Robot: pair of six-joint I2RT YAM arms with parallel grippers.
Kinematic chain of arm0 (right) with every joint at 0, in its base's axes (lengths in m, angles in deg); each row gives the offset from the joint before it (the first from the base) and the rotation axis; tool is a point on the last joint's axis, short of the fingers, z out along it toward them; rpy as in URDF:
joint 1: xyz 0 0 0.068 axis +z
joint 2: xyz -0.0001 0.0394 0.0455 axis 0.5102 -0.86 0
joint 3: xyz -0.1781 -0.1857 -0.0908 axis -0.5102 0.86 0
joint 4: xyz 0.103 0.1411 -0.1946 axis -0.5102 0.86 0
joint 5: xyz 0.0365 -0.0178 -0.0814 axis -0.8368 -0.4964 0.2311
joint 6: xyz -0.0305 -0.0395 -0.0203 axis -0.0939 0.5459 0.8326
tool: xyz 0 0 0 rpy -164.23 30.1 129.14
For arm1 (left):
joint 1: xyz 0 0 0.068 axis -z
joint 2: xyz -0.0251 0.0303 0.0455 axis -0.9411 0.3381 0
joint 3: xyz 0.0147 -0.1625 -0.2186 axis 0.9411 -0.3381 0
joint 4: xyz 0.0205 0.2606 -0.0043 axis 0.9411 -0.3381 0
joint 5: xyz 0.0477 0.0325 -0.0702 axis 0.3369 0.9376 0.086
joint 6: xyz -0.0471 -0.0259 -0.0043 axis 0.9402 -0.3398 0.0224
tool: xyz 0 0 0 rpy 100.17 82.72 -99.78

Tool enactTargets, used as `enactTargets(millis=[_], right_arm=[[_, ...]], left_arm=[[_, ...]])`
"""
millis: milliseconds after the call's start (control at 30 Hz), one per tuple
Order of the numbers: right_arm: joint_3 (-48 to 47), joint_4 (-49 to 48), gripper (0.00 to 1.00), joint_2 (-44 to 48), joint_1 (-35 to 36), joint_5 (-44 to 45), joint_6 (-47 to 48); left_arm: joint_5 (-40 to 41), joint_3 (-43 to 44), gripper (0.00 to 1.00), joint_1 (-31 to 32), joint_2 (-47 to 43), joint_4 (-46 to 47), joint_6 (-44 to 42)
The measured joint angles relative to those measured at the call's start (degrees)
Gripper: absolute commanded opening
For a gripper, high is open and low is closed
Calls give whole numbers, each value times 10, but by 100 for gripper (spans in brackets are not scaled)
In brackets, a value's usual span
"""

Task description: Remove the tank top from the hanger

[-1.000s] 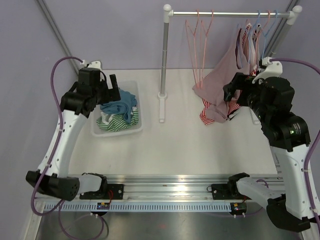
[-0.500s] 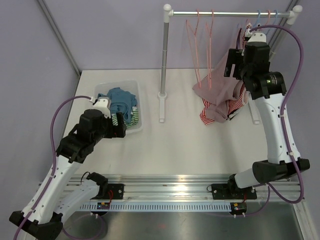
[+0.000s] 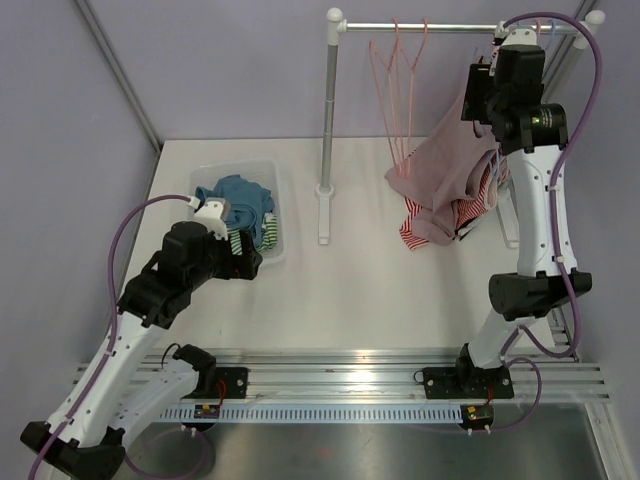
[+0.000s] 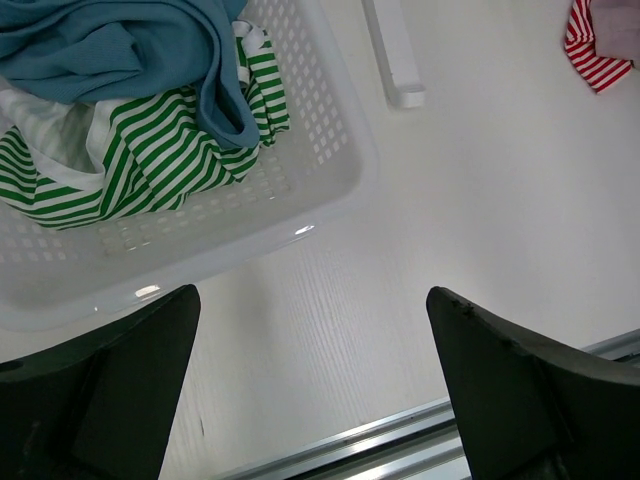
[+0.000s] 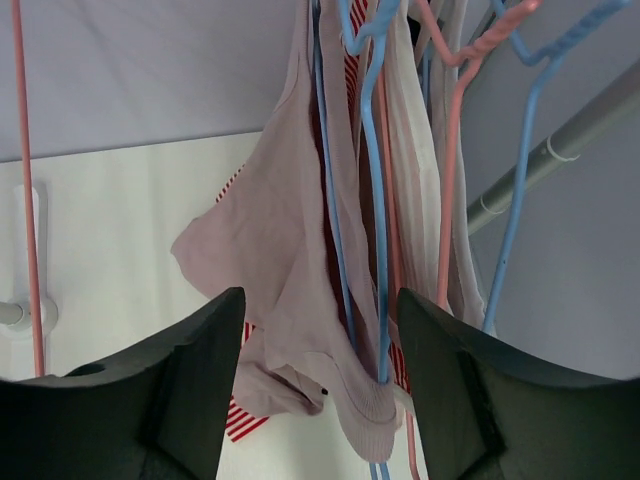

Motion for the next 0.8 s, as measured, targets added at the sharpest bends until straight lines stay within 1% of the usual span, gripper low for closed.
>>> enactTargets(millis=[67, 100, 133, 167, 200, 233, 333, 367, 467, 533, 800], right_arm=[[-17, 8, 65, -20, -7, -12, 4], [-26, 12, 61, -31, -12, -19, 5], [-32, 13, 56, -38, -16, -25, 7], [-40, 15, 44, -47, -23, -31, 7], [-45, 17, 39, -56, -29, -39, 10], [-50, 19, 36, -62, -35, -48, 9], [-64, 24, 22, -78, -45, -69, 7], [-68, 24, 13, -81, -46, -75, 6], [-84, 26, 3, -86, -46, -89, 5], [-91, 29, 0, -86, -46, -94, 3], [-123, 48, 0, -87, -46, -115, -2]], left_arm=[[-5, 0, 99, 0, 0, 3, 0], [-9, 0, 99, 0, -1, 3, 0], [-11, 0, 99, 0, -2, 4, -1], [-15, -1, 99, 0, -2, 6, -1], [-17, -2, 99, 0, -3, 8, -1], [-20, -3, 99, 0, -3, 8, -1], [-29, -4, 99, 0, -3, 10, -2], [-31, -6, 99, 0, -3, 11, -2], [-35, -9, 99, 0, -3, 11, -2], [-39, -9, 99, 0, -3, 11, -2], [-46, -9, 99, 0, -3, 15, -2]])
